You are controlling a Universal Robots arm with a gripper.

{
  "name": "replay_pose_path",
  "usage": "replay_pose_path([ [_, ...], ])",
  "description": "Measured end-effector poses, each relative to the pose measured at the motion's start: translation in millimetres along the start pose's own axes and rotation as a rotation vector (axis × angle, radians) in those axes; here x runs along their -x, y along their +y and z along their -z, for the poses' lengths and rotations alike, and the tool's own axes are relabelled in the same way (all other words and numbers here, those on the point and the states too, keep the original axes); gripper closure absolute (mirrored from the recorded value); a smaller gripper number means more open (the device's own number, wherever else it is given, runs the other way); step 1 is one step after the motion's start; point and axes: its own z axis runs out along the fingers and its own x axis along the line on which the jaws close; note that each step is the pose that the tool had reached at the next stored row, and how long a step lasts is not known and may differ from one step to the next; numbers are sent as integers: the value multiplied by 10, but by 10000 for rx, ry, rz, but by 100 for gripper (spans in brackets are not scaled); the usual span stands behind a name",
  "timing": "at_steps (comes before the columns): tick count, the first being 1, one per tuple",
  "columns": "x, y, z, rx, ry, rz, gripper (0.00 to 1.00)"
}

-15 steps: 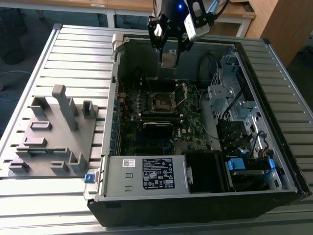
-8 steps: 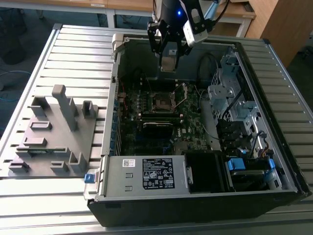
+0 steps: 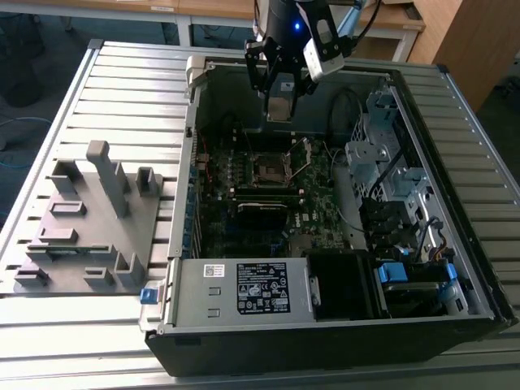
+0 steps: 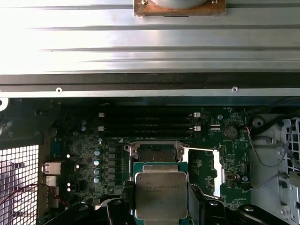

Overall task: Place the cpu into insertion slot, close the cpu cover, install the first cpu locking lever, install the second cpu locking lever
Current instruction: 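Place the cpu into insertion slot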

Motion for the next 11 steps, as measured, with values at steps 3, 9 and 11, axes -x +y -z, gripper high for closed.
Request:
replay_pose_path([
  [3,0,0,-2,3,-1,0,46],
  [9,0,-2,-21,2,-1,0,46],
  [11,0,-2,-25,1,0,0,46],
])
